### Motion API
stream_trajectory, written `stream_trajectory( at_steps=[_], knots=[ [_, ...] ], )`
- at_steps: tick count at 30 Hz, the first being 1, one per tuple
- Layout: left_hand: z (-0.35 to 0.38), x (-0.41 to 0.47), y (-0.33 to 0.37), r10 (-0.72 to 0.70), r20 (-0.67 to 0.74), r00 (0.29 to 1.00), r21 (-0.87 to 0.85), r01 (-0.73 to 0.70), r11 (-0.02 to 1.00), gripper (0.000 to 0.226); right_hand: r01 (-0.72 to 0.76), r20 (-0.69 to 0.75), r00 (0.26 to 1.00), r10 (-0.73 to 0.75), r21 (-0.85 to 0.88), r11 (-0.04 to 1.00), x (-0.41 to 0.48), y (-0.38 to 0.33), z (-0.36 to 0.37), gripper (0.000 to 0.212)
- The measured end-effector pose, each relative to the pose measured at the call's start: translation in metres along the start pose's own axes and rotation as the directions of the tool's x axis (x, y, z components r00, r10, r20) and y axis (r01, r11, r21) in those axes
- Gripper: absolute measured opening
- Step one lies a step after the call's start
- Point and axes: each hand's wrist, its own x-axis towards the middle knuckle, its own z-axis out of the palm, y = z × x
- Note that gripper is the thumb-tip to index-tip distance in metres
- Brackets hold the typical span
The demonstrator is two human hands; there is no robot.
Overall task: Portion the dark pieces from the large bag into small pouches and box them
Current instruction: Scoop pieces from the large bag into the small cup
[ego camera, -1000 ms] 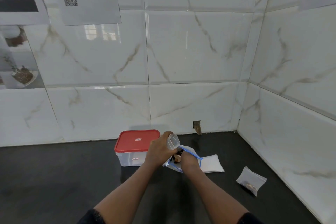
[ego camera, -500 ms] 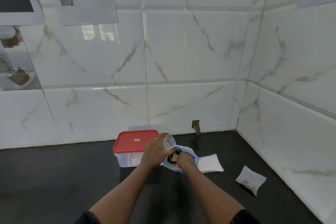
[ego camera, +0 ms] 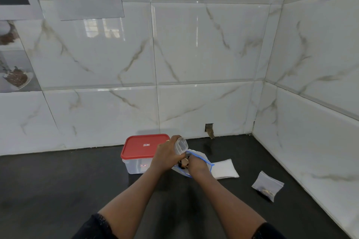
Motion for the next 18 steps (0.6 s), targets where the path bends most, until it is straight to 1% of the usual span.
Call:
stream_trajectory(
  at_steps=[1,3,4,6,8,9,11,12,13,14,15,16,18],
  knots=[
    [0.001,0.0,0.001,-0.003,-0.003,1.0,-0.005,0.003,1.0,0.052,0.021,-0.041,0.999,-0.02,0.03,0.999,-0.003,0.0,0.002,0.021],
    [0.002,-0.001,0.003,-0.013,-0.008,1.0,-0.018,0.013,1.0,0.051,0.022,-0.104,0.994,-0.017,0.051,0.998,-0.003,0.0,0.008,0.027],
    [0.003,-0.001,0.004,-0.013,-0.007,1.0,-0.019,0.013,1.0,0.05,-0.012,-0.101,0.995,0.021,0.092,0.996,-0.001,0.0,0.011,0.029],
    [0.004,-0.002,0.004,-0.01,-0.005,1.0,-0.019,0.01,1.0,0.049,-0.095,-0.069,0.992,0.107,0.158,0.983,0.001,-0.005,0.011,0.022],
    [0.004,-0.003,0.003,-0.012,0.002,1.0,-0.014,0.012,1.0,0.05,-0.214,-0.044,0.974,0.22,0.123,0.969,0.004,-0.007,0.009,0.014],
    [0.004,-0.003,0.003,-0.013,0.004,1.0,-0.013,0.013,1.0,0.05,-0.262,-0.057,0.961,0.27,0.114,0.958,0.007,-0.008,0.01,0.016],
    [0.003,-0.002,0.002,-0.012,0.006,1.0,-0.014,0.013,1.0,0.051,-0.291,-0.041,0.953,0.301,0.165,0.942,0.012,-0.006,0.011,0.019],
    [0.002,-0.001,0.002,-0.011,0.009,1.0,-0.017,0.011,1.0,0.05,-0.295,-0.015,0.952,0.306,0.223,0.929,0.013,-0.004,0.011,0.021],
    [0.002,0.0,0.002,-0.009,0.013,1.0,-0.021,0.009,1.0,0.05,-0.292,0.011,0.952,0.304,0.314,0.903,0.013,-0.002,0.01,0.026],
    [0.001,0.001,0.001,-0.006,0.019,1.0,-0.028,0.006,1.0,0.049,-0.286,0.035,0.953,0.301,0.437,0.853,0.013,0.0,0.01,0.032],
    [0.001,0.002,0.001,-0.005,0.027,1.0,-0.039,0.006,0.999,0.049,-0.315,0.076,0.941,0.329,0.548,0.775,0.013,0.001,0.009,0.034],
    [0.001,0.003,0.0,-0.002,0.036,0.999,-0.052,0.004,0.999,0.049,-0.342,0.106,0.929,0.354,0.613,0.712,0.014,0.001,0.007,0.033],
    [0.002,0.004,-0.002,0.002,0.051,0.999,-0.072,0.002,0.997,0.048,-0.427,0.164,0.885,0.436,0.658,0.62,0.019,-0.005,0.007,0.021]
  ],
)
